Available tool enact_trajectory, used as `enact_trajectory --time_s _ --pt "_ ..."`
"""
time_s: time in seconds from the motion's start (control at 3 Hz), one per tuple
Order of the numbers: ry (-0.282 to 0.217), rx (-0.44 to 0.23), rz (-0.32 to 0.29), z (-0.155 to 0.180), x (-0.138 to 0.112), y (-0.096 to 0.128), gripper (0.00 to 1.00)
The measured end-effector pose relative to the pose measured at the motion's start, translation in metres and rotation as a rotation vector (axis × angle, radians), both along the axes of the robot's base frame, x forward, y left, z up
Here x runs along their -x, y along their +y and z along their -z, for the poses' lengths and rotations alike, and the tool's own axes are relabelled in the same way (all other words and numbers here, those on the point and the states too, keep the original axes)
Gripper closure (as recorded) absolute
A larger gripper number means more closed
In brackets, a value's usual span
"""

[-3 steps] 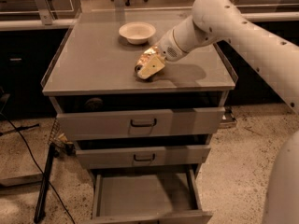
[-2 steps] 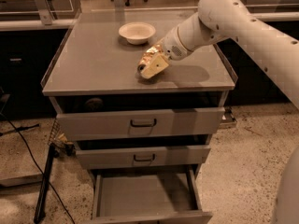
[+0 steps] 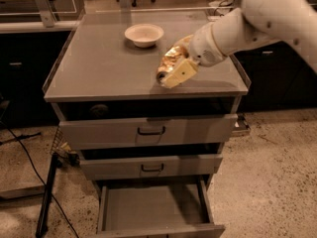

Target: Place orange can into bottom drawer

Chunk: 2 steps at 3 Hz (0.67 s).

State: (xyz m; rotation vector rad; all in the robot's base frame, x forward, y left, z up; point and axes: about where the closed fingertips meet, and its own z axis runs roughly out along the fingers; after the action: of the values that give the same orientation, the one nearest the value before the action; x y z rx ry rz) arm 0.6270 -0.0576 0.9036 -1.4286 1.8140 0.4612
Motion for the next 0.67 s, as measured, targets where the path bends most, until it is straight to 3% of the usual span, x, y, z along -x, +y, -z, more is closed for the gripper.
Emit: enact_trajectory --time_s 0.33,0.67 --pt "0.034 -0.042 -0.009 -0.0013 0.0684 -0.0226 1.00" --pt "0.035 -0.041 -0.008 0.0004 0.0714 -0.0218 1.00"
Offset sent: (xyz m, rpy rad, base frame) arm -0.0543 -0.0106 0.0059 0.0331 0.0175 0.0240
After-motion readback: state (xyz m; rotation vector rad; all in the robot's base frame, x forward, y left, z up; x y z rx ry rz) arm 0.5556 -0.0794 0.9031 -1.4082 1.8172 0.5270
